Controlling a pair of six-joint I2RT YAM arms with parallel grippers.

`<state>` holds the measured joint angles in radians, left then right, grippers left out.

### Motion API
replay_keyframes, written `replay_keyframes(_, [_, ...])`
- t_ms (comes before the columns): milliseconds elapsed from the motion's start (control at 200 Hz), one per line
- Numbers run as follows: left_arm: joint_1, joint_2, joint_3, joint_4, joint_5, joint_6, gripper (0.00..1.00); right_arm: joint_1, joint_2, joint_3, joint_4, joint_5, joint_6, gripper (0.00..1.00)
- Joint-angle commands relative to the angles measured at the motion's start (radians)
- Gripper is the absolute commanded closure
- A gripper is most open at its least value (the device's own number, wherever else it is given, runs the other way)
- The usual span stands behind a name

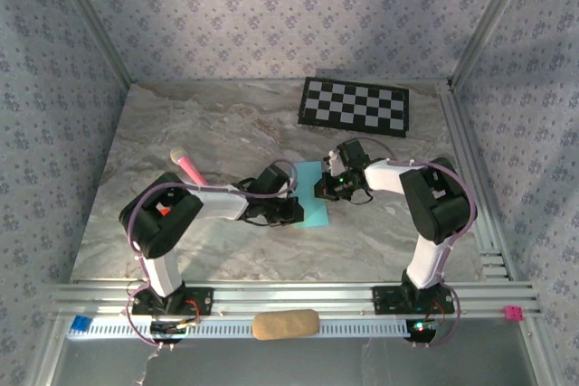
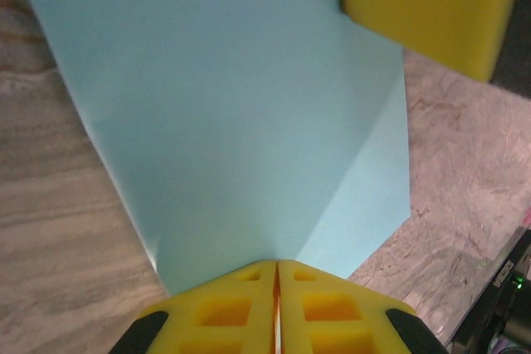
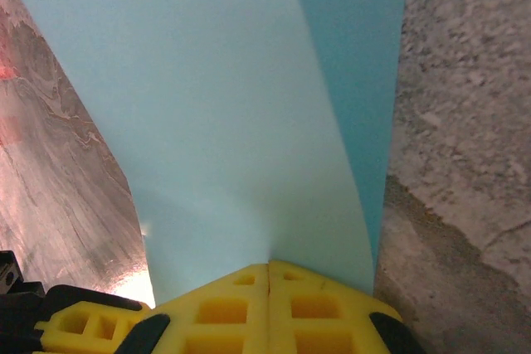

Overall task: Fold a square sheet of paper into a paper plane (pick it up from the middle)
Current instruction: First fold the square sheet of paper in half at the center of the table.

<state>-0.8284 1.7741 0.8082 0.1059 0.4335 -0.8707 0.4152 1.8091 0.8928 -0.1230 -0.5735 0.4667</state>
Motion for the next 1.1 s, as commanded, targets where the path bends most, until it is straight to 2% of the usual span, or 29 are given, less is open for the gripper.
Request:
replay_keyframes(0, [-0.028,-0.021,-0.082,-0.105,0.021,0.031,0.88,0.001,0.079,-0.055,-0.123,0.180,-0.006,1.00])
replay_keyframes(190, [-0.039,-0.067,-0.084,-0.159,0.013,0.064,0.87,-0.001,0.075,-0.061,-0.118,0.179,-0.002,1.00])
replay_keyframes(305, [-0.050,-0.067,-0.056,-0.177,0.055,0.099,0.88,-0.002,0.076,-0.060,-0.120,0.179,-0.003,1.00])
replay_keyframes(370, [-0.054,-0.089,-0.036,-0.208,0.035,0.107,0.88,-0.001,0.076,-0.058,-0.121,0.178,-0.006,1.00])
replay_keyframes(435, [-0.044,-0.123,-0.023,-0.220,0.017,0.095,0.89,-0.001,0.078,-0.054,-0.125,0.176,-0.010,1.00])
replay_keyframes(635, [0.038,-0.209,0.038,-0.162,0.066,0.079,0.88,-0.001,0.077,-0.046,-0.140,0.170,-0.026,1.00])
replay_keyframes(825, [0.156,-0.103,0.137,-0.116,0.106,0.072,0.87,-0.001,0.084,-0.034,-0.147,0.163,-0.034,1.00])
replay_keyframes(1094, [0.194,0.076,0.274,-0.117,0.138,0.116,0.86,-0.013,0.090,-0.030,-0.151,0.149,-0.037,1.00])
